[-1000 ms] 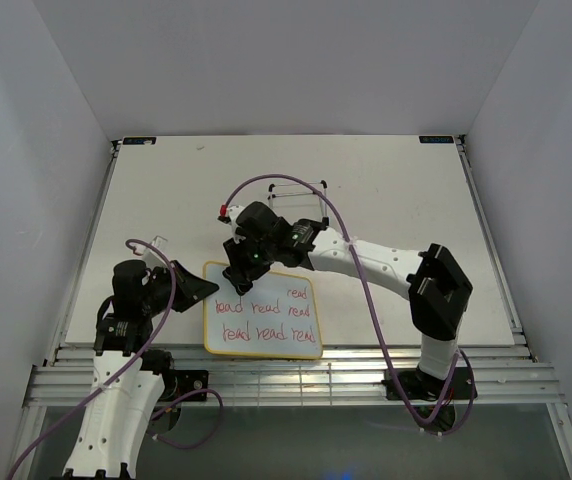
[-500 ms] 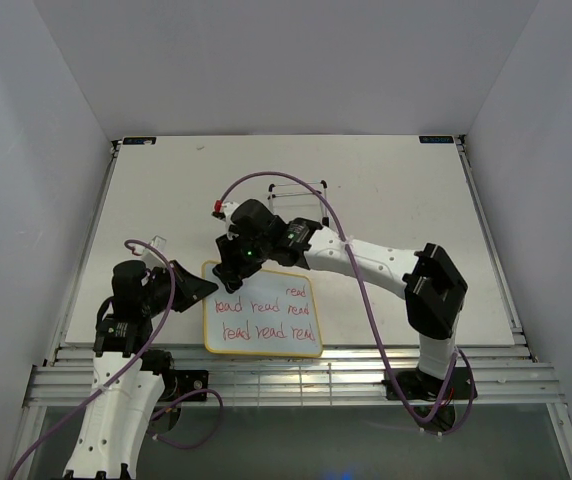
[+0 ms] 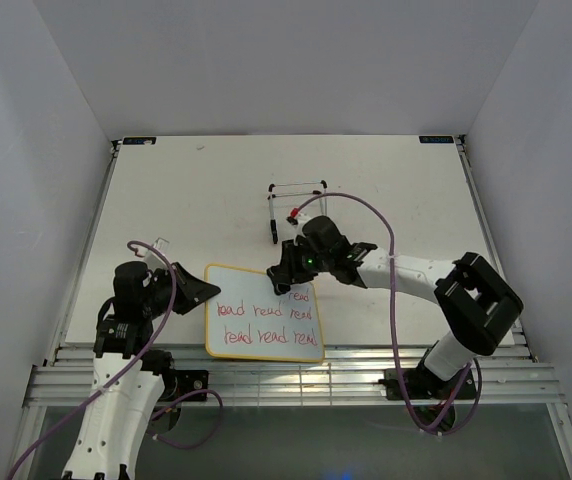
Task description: Erase the whiteboard
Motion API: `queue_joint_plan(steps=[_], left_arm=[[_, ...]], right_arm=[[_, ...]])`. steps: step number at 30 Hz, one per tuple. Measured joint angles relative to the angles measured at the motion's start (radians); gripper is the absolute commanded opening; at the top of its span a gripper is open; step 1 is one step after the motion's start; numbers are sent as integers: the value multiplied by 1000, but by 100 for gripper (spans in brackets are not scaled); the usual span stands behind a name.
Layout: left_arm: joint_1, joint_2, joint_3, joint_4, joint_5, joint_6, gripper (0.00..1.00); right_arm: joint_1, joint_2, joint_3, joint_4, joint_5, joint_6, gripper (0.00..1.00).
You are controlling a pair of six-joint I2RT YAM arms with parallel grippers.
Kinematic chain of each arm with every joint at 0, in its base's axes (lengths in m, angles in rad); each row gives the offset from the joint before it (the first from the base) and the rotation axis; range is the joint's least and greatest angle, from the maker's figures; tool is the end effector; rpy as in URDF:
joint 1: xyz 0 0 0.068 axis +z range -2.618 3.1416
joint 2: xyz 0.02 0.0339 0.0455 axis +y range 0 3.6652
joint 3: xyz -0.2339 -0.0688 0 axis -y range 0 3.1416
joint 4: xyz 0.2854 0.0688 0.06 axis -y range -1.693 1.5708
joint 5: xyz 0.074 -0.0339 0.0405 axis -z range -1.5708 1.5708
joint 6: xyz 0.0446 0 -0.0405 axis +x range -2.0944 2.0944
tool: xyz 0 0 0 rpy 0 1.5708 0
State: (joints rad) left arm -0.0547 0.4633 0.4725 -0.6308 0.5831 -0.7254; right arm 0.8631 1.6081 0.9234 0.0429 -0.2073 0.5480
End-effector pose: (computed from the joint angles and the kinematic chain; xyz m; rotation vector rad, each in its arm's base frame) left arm 0.1844 -0.0347 0.2159 -0.4134 2.2417 -1.0654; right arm 0.2413 0.2962 0.1428 -0.4970 2.3362 0.9639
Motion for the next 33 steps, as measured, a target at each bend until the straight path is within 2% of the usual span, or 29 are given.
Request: queue_joint_plan(steps=[11,17,24,33], left_arm=[[-8,-12,36,-20,-19,-8,0],[-8,-13,40,-19,-26,-10,0],[-6,-20,44,-7,-69,-20,0],[13,-29,63,72,-192,3,0]], right_arm=[[-132,-133,-315,65,5,-13,8],[-116,-162,-340,64,-2,-27,8],[26,-157,-263,26,71,-22,8],[206,-27,16,-69,111,-12,8]])
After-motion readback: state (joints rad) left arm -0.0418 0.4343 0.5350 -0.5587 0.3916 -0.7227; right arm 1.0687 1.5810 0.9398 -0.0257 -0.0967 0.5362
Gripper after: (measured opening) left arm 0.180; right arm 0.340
